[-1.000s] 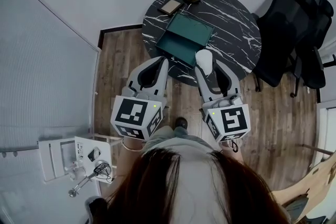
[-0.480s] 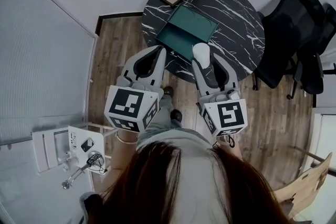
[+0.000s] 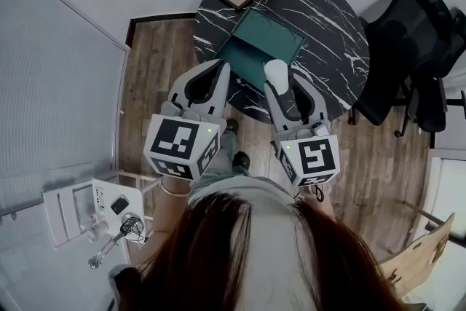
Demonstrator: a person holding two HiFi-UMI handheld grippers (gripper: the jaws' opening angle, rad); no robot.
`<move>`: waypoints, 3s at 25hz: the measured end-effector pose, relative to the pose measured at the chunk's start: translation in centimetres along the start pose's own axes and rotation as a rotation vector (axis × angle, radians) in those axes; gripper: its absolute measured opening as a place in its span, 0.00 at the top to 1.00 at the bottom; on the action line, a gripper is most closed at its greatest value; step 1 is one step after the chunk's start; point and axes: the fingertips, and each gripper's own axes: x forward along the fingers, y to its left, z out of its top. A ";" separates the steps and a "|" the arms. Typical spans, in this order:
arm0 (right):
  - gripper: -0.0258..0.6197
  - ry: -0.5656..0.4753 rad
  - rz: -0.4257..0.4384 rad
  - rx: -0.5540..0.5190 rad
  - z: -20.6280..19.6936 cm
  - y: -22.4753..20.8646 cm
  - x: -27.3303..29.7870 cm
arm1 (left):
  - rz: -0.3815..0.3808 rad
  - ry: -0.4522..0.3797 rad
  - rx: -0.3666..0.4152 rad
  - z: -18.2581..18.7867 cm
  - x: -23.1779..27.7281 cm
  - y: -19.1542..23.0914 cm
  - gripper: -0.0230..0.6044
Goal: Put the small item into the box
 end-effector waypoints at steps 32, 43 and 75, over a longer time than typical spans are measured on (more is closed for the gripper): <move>0.68 0.305 0.050 -0.123 -10.6 -1.6 12.3 | -0.005 0.089 -0.097 -3.1 8.5 10.8 0.95; 0.68 0.392 0.099 -0.163 -14.0 -1.9 15.2 | -0.003 0.113 -0.111 -4.0 10.2 12.8 0.95; 0.68 0.694 0.199 -0.276 -25.7 -2.5 18.4 | -0.014 0.170 -0.129 -6.3 12.0 14.3 0.95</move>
